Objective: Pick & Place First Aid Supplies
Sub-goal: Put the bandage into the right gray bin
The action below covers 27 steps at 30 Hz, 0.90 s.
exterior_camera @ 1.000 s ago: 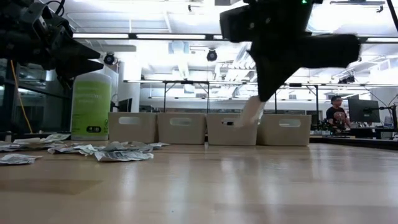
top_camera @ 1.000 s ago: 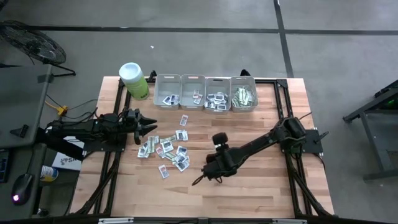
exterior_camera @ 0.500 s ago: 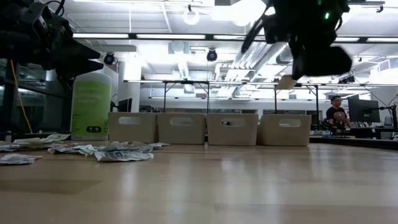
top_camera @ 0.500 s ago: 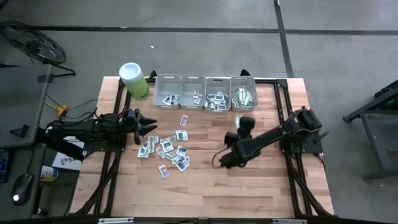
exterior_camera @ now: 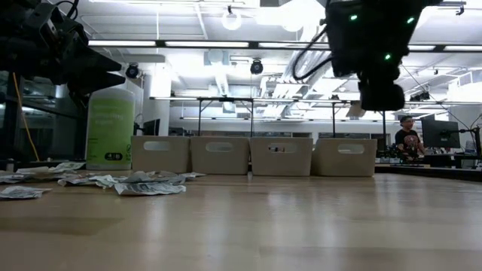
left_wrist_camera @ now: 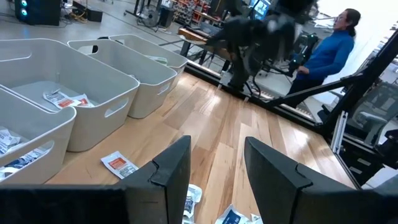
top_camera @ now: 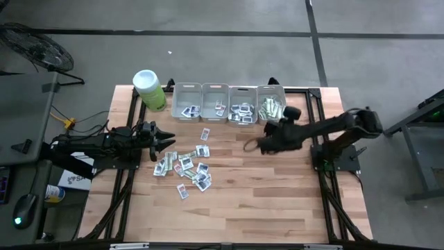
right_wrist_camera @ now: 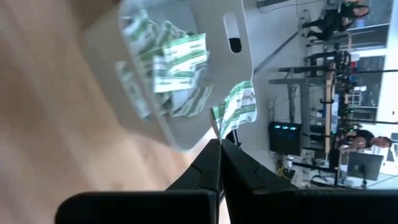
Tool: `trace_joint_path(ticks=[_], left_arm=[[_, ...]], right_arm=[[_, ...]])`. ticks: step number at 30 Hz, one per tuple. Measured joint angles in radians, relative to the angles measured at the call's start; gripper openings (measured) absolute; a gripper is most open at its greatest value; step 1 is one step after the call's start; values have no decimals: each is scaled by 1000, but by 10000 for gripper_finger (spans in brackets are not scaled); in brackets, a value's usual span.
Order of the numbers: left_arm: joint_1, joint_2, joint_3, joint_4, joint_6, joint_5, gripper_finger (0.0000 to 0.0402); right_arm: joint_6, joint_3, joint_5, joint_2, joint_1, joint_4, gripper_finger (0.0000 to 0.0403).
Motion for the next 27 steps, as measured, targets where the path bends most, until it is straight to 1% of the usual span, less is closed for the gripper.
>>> trace_joint_path(ticks=[2, 4, 9, 12, 16, 19, 24, 27], left_arm=[[0, 0, 0, 0, 0, 0, 150], [0, 0, 0, 0, 0, 0, 150], [0, 0, 0, 0, 0, 0, 150], [0, 0, 0, 0, 0, 0, 150], [0, 0, 0, 0, 0, 0, 150], [0, 0, 0, 0, 0, 0, 150], [0, 0, 0, 0, 0, 0, 150], [0, 0, 0, 0, 0, 0, 150]], right_arm=[[-117, -25, 1, -38, -67, 90, 0], [-236, -43, -25, -74, -138, 187, 0], [-561, -78, -168, -145, -324, 424, 0], [-713, -81, -264, -164, -426, 520, 0], [-857, -74, -396, -163, -544, 581, 0], [-934, -74, -468, -163, -606, 612, 0], [-1042, -74, -556, -163, -665, 618, 0], [-1079, -74, -619, -163, -682, 621, 0]])
